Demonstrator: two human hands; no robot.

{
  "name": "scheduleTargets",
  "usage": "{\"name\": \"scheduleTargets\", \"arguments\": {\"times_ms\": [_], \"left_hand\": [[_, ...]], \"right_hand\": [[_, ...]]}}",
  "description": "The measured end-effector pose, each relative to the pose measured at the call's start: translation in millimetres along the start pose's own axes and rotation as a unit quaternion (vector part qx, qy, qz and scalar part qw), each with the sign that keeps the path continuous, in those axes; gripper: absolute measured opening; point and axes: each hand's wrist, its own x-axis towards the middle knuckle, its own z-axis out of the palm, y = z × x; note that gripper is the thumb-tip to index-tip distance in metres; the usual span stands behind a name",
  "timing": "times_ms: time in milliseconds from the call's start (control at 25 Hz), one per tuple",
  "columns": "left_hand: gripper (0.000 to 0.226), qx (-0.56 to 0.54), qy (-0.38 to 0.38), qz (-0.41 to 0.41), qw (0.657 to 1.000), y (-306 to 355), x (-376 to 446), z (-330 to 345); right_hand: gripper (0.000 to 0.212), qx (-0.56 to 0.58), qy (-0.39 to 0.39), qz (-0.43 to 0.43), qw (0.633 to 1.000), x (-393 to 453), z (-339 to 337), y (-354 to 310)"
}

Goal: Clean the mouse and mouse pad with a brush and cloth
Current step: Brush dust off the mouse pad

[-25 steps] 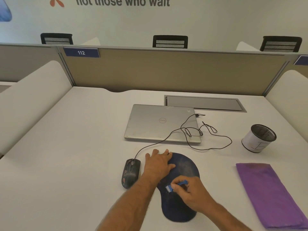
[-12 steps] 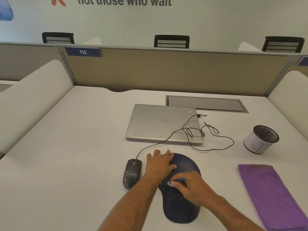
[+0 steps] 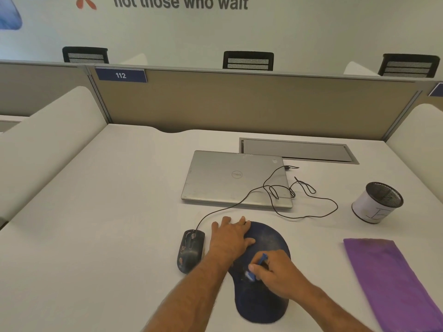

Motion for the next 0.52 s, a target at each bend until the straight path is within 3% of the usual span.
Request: {"name": "scheduleTargets", "arguments": {"times_ms": [200,360,520], "left_hand": [[0.060,-0.002,0.002,-0.003,1.000,0.5,0.4,0.9],[0.061,-0.001,0.002,-0.001,1.000,1.0,0.1,0.6],[0.061,-0.005,0.001,-0.002,1.000,0.5,0.6,0.8]], "right_hand": [[0.015,0.019,0.056,-0.026,0.998,-1.3,0.7,2.2],[0.017,0.002,-0.003,-0.019,1.000,-4.3,1.3,1.3],[0.014,0.022,0.017,-0.036,0.999,-3.6,0.6,-0.8]]}}
